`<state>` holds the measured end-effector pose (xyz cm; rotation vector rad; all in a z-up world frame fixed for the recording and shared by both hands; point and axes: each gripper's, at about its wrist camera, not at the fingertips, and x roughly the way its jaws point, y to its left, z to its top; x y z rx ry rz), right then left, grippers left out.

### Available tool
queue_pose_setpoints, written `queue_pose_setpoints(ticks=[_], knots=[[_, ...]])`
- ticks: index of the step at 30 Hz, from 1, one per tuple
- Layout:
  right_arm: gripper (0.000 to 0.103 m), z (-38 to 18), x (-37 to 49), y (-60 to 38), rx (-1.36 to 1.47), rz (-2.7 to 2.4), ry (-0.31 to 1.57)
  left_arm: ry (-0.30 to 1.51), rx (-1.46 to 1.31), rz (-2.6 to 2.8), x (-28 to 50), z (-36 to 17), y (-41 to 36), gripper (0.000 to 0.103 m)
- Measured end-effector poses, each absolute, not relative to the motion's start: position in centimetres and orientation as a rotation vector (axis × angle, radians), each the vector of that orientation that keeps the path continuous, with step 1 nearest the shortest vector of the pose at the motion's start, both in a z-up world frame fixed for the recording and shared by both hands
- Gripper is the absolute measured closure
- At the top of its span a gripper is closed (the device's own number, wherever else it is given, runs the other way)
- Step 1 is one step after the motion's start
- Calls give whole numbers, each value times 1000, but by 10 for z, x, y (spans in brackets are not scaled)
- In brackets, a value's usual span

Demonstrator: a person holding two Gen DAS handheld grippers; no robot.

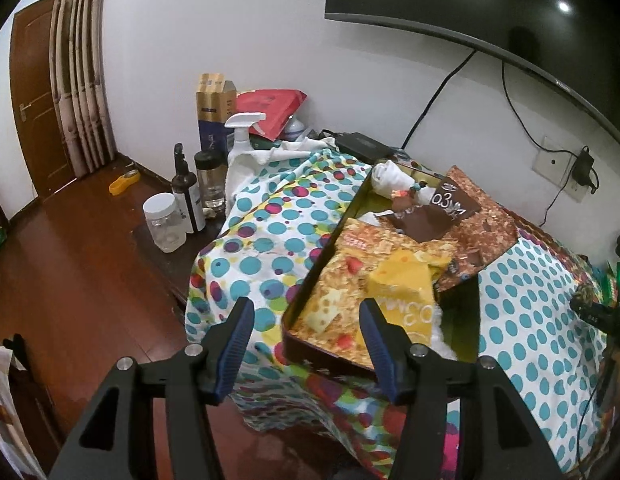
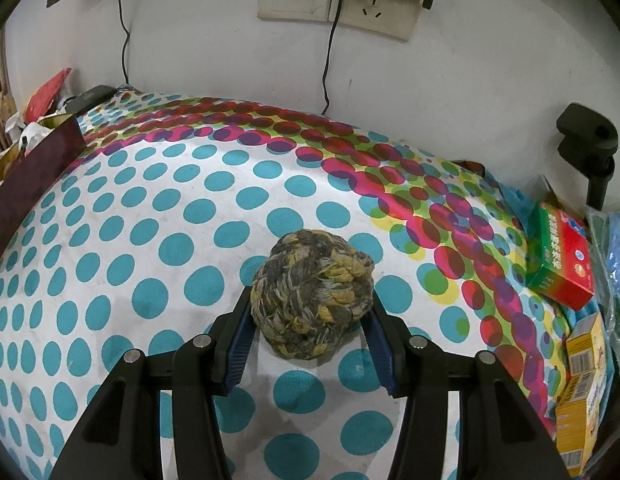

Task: Organize objects
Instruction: 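Lift the woven ball with the right tool and carry it toward the tray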

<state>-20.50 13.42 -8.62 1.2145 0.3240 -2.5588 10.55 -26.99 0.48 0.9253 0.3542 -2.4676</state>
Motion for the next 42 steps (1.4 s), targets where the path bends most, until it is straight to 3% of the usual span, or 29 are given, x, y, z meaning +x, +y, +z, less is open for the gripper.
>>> queue_pose_setpoints(ticks=[5, 9, 11, 14, 17, 30, 42], knots=[[52, -85, -209, 142, 1227, -2550, 286, 316, 920, -2486, 108, 0, -276, 47], [39, -87, -212, 146, 1256, -2560, 237, 324, 925, -2491, 111, -4, -282, 47], [39, -87, -215, 152, 1261, -2557, 220, 324, 927, -2497, 112, -4, -284, 47], [42, -86, -215, 149, 1251, -2559, 245, 313, 928, -2487, 113, -6, -288, 47], [54, -85, -212, 143, 1226, -2552, 289, 339, 938, -2476, 113, -9, -293, 47], [55, -76, -200, 146, 1248, -2589, 392, 344, 960, -2458, 112, -12, -294, 47], [55, -26, -138, 36, 1041, -2419, 364, 342, 951, -2481, 117, -4, -285, 47]])
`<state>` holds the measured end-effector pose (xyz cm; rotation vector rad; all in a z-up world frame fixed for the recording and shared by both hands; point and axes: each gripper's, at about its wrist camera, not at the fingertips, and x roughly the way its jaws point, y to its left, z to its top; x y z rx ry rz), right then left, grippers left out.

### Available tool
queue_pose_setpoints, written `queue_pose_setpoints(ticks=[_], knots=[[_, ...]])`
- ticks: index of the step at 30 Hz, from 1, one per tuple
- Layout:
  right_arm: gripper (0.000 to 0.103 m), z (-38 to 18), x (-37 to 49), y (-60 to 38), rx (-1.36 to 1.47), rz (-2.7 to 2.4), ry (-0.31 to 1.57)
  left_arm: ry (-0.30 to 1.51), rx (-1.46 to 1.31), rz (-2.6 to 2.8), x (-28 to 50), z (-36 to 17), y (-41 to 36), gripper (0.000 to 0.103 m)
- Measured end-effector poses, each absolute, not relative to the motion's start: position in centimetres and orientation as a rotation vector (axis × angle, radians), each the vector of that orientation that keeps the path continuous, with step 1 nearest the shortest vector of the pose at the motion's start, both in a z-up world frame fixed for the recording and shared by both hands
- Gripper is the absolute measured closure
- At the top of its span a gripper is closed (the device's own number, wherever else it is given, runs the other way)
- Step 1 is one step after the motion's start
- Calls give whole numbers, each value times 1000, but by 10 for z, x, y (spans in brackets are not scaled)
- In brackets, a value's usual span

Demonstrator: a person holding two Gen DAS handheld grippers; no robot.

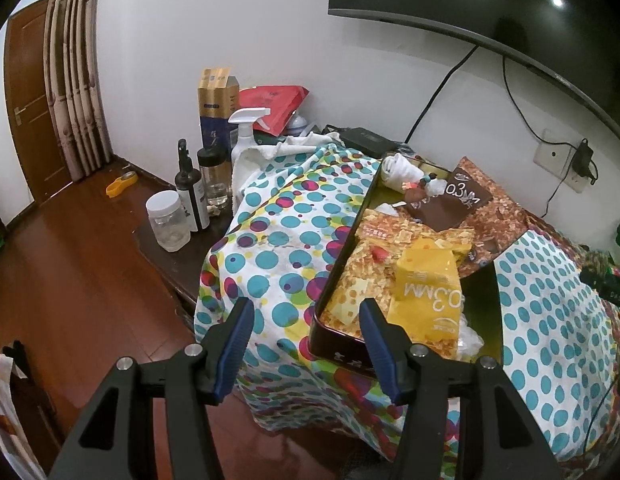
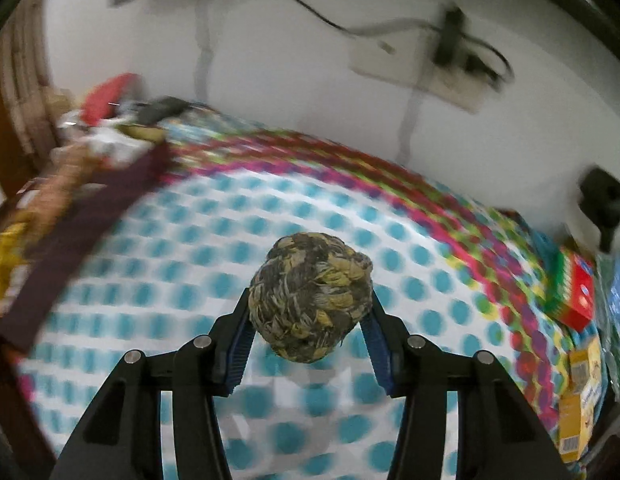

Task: Organize objects
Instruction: 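Lift the woven ball with the right tool and carry it toward the tray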

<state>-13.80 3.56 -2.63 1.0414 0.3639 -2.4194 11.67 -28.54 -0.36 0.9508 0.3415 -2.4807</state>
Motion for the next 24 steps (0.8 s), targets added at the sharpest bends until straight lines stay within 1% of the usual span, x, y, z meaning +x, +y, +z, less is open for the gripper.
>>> queue_pose_setpoints(ticks=[6, 11, 19, 24], knots=[[55, 1, -77, -32, 906, -2244, 372, 342, 937, -2493, 121, 1, -283, 47], [55, 1, -45, -83, 883, -2124, 420, 357, 928, -2495, 124, 2, -286, 47], [55, -9, -43, -135, 917, -2068, 471, 292, 912, -2510, 123, 7, -277, 47], [55, -16, -51, -157, 953, -2061, 486, 317, 931, -2535, 118, 8, -276, 47]])
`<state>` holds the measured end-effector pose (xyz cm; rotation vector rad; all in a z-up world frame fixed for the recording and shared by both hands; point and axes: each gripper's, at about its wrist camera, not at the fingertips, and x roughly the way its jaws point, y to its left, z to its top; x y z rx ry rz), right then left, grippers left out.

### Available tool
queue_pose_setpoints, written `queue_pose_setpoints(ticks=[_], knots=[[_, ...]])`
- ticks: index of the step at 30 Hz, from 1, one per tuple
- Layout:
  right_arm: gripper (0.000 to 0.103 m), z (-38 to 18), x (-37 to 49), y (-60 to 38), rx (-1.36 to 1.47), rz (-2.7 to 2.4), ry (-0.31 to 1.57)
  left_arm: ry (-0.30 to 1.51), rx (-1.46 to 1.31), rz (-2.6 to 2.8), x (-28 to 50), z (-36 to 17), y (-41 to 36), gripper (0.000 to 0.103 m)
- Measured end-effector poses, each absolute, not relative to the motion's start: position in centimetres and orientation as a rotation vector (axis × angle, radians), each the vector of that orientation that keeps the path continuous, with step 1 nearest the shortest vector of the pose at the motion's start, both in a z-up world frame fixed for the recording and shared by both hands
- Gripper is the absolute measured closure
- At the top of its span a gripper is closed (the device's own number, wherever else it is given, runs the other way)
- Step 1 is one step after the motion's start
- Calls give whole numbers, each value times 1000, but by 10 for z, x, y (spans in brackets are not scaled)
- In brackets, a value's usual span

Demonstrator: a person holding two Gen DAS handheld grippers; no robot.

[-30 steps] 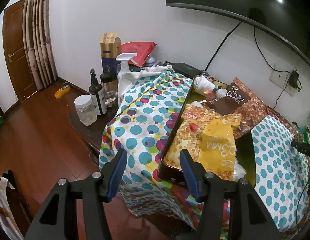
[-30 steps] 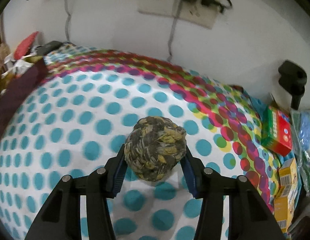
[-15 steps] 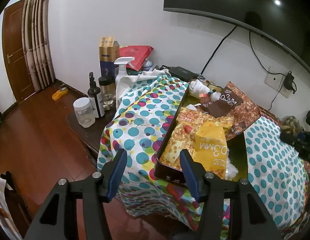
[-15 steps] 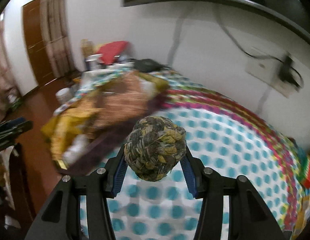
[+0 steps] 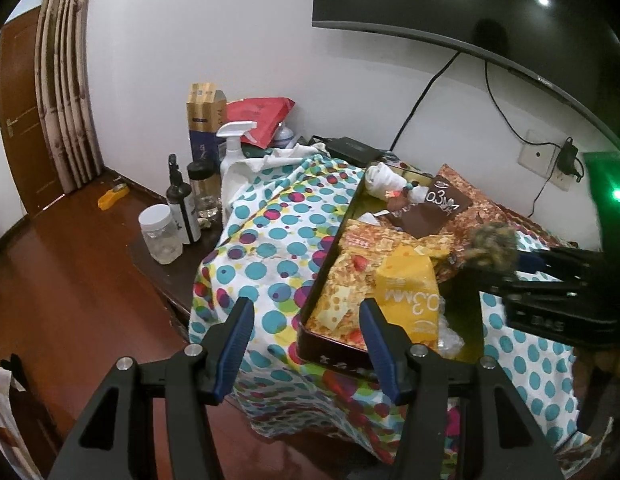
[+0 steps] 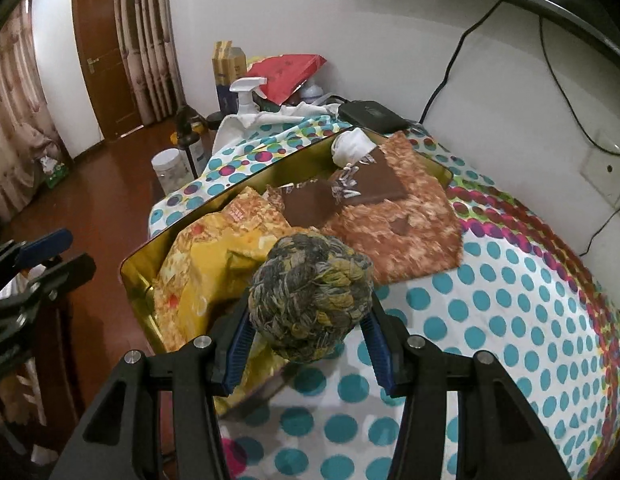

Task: Organize objects
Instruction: 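Lift the woven ball with the right tool and carry it toward the tray, then lower the woven ball into the tray and open the right tool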

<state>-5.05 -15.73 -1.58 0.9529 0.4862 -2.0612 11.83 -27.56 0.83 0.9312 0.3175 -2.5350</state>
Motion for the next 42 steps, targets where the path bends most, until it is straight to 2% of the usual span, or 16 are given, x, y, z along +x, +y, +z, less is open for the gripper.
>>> queue_pose_setpoints(ticks=[17, 23, 34, 39, 42], knots=[[57, -35, -96, -195, 1033, -2166, 580, 338, 953, -2544, 112, 7, -276, 46], [57, -36, -108, -200, 1056, -2182, 580, 336, 964, -2532, 109, 7, -276, 42], [57, -35, -103, -198, 1075, -2189, 545, 360, 972, -2522, 104, 14, -273, 41], [54, -34, -97, -196, 1078, -2178, 526, 376, 992, -2506, 103, 17, -272, 37], [48, -29, -92, -193, 1063, -2187, 499, 386, 1014, -2503, 102, 18, -272, 37]])
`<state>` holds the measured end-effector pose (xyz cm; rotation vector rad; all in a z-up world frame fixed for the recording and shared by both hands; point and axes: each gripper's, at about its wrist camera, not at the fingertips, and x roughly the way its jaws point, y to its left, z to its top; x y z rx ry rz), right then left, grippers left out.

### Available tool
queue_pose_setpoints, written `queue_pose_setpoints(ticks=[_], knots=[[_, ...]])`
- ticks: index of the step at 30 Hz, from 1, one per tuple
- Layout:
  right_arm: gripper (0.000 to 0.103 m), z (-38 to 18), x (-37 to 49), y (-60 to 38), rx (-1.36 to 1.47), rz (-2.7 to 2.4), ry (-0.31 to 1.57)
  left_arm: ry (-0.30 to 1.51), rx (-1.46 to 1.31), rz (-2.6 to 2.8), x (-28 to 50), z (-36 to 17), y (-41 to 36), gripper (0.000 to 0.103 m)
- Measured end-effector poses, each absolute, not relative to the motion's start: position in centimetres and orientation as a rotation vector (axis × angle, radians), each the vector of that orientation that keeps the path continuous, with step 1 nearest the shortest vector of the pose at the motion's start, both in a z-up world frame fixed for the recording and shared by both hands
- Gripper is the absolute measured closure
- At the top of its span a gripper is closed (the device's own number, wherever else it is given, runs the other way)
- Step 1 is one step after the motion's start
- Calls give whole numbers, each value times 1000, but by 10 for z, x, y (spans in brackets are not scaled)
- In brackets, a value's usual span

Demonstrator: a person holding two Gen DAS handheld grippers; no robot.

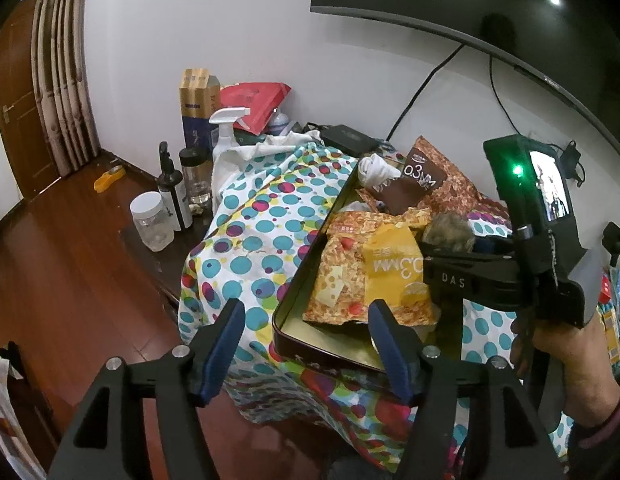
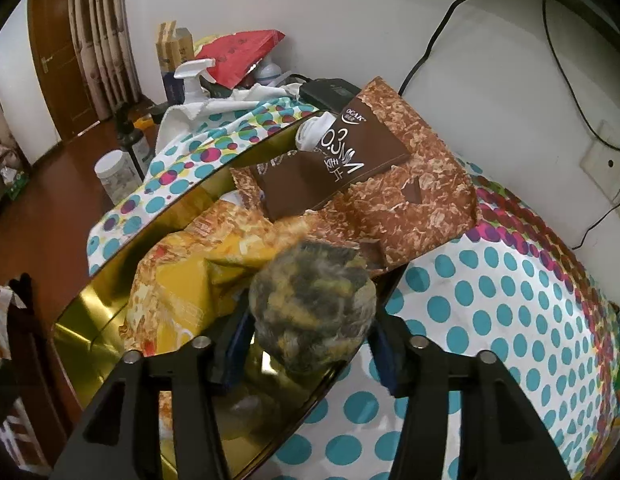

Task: Organize objects
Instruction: 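Lower the woven ball into the tray and open the right tool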

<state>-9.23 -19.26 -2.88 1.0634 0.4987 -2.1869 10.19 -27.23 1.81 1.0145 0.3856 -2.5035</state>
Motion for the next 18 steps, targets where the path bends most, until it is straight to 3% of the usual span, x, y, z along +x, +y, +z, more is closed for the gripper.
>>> queue_pose_setpoints(ticks=[1, 3, 7, 10, 18], knots=[[46, -26, -90, -191, 1053, -2193, 490, 388, 1020, -2501, 102, 19, -272, 37], [31, -21, -87, -191, 1043, -2191, 491, 397, 1033, -2497, 101, 19, -271, 37], [21, -6, -76, -180, 1016, -2217, 486, 434, 1052, -2490, 100, 22, -272, 37], [7, 4, -70, -165, 1028, -2244, 485, 413, 1053, -2472, 98, 25, -271, 37], [0, 23, -37, -104, 1108, -2309, 524, 372, 1110, -2460, 83, 30, -259, 37]])
